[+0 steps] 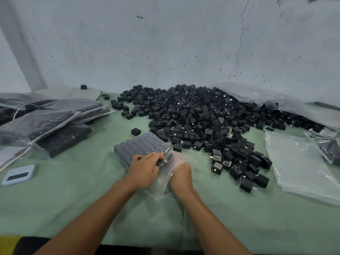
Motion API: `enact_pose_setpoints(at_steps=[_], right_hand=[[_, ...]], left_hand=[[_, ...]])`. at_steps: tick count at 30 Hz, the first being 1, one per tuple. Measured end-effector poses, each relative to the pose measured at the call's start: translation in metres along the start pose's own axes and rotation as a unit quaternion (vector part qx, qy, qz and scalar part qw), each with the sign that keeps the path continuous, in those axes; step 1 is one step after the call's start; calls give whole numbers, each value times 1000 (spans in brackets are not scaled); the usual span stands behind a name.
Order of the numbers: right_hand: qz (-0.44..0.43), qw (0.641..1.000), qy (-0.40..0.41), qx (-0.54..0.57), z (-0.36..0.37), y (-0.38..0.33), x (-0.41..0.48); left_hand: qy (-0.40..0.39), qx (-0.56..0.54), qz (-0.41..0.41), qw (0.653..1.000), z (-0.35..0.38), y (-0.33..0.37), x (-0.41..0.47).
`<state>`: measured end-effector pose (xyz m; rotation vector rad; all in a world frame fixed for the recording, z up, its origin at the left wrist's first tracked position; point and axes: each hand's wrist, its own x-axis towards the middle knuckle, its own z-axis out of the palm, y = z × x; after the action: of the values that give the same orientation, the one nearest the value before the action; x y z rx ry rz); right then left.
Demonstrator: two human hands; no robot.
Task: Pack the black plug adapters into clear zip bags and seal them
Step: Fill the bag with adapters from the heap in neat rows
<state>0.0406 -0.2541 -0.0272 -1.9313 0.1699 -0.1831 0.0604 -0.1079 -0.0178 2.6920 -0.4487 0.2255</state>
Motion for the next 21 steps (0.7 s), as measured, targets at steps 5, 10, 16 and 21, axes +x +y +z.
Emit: enact_pose_setpoints(at_steps=[5,10,16,21], right_hand=[[-23,999,-34,-7,4,1,8],[-103,986,-44,-126,4,-6,7],[-86,987,-89,-103,12,-6,-6],[-67,989,-67,-118,14,-4,-4]], left_hand=[[6,7,11,1000,1,1,-3],[-1,9,29,1000,-4,-4,-10],[-2,18,34,999,-12,-10,-14],[28,22,42,998,-13,-5,-10]])
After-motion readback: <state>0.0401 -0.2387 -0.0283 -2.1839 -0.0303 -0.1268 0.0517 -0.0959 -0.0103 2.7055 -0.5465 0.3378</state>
